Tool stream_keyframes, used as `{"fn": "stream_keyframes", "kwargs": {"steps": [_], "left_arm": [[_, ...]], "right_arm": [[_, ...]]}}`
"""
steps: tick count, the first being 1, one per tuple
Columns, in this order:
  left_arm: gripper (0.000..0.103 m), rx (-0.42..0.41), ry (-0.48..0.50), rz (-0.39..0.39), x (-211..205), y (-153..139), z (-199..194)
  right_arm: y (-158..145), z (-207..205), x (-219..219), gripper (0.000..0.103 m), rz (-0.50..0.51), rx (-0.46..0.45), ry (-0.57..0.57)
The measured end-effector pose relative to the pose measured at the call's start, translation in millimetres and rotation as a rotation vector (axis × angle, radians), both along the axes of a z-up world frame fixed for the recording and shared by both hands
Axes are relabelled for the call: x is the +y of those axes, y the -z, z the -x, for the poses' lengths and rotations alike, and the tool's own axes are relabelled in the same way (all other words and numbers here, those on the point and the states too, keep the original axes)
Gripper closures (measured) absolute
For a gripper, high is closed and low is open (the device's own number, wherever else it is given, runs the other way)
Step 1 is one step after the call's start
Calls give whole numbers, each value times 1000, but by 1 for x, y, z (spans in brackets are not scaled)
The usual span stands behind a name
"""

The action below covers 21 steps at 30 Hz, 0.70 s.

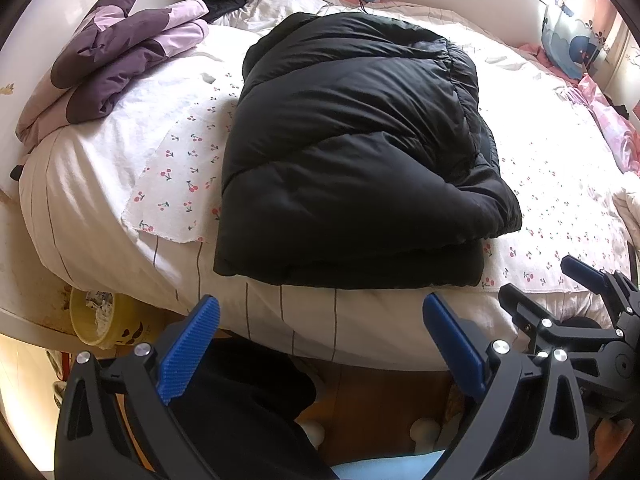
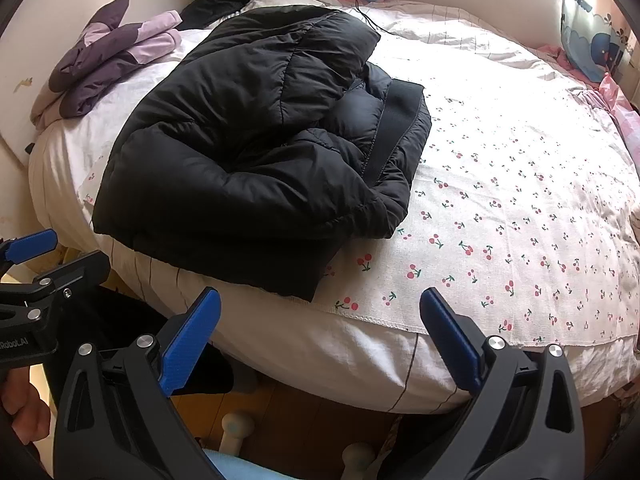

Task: Fold large clothes

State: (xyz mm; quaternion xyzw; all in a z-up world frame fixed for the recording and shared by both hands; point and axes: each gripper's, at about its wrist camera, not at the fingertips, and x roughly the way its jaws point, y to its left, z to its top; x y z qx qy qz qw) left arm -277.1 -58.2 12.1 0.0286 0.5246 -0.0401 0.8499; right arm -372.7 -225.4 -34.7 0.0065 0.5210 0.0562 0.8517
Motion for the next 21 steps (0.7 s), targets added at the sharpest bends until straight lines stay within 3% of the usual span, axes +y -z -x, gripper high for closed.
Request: {"fn": "stream_keyframes", "kwargs": {"steps": [16,21], "left_arm": [[6,5,5,10,-1,0,-1],[6,2,-13,62,3,-1,-1]], "right_arm": [[1,0,0,7,-2,2,0],[3,1,0,7,-5,5,-1]]}}
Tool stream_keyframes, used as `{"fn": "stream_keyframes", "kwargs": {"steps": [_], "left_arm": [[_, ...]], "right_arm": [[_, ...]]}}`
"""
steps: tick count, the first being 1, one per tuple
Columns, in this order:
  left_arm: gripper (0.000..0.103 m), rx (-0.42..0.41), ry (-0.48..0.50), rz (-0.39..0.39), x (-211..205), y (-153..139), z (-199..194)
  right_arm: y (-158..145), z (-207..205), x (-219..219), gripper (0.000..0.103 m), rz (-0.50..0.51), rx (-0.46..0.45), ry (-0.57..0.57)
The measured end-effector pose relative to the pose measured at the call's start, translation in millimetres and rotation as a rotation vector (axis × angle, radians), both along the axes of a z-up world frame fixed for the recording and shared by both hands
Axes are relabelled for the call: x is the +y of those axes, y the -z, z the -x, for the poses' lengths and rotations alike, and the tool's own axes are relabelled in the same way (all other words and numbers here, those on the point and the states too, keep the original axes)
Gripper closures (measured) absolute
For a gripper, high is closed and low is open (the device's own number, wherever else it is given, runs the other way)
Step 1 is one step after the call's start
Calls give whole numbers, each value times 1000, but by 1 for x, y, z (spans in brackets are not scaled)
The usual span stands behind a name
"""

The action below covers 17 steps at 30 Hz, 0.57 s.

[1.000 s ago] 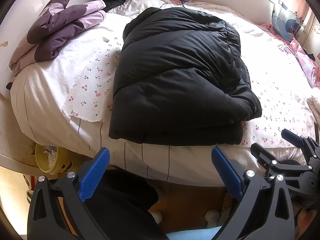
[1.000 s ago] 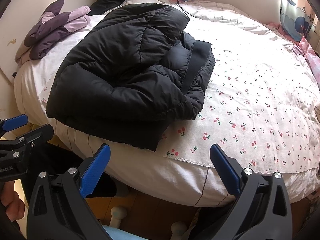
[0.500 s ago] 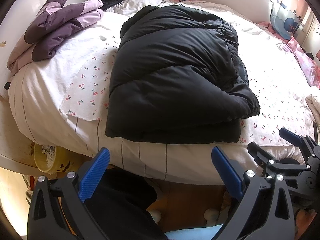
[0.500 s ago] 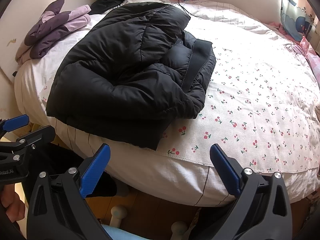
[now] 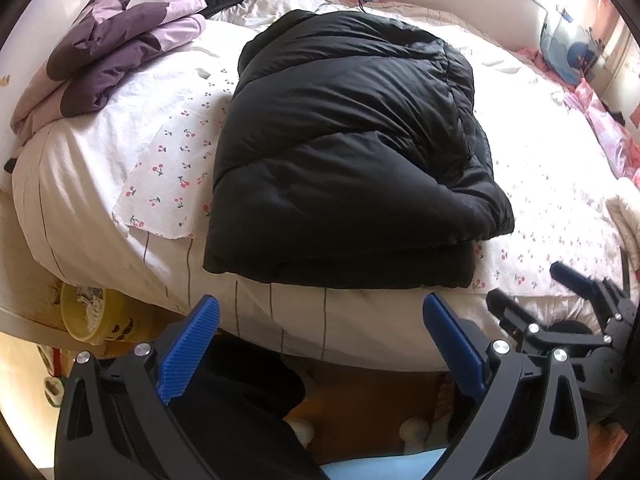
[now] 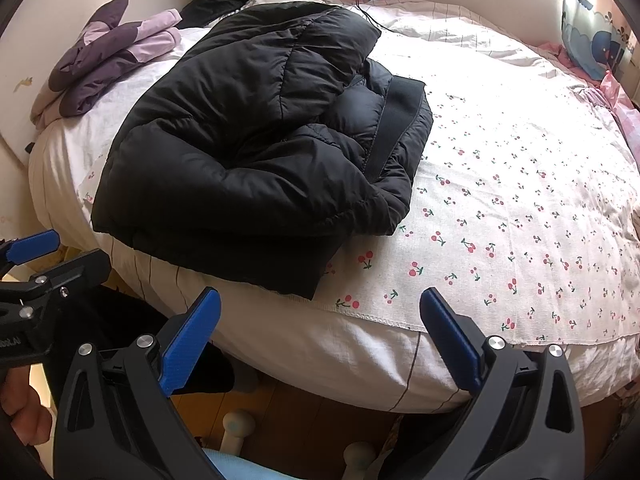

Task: Fold large clothes

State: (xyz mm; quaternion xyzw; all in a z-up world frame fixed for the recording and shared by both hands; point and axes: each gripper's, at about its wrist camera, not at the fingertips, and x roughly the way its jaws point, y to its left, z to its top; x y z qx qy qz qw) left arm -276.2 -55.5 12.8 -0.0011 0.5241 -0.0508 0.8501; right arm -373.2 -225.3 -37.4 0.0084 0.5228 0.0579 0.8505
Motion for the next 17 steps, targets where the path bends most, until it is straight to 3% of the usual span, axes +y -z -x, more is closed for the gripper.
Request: {"fn": "stream_keyframes", "kwargs": {"steps": [2,7,12,17], "left_arm": [[6,-50,-21,37,4,-5,5],[6,-115,-20,-50,-2,-14,11],[6,-25,-4,-30,-3,-2,3],[6,-12,2,-51,-7,4,7]], "right_arm": [[1,0,0,7,0,2,-3],[1,1,1,7,-1,0,-5],[-2,2,0,7,-1,-5,-10],[-3,3,-1,7,0,-8,-6]]}}
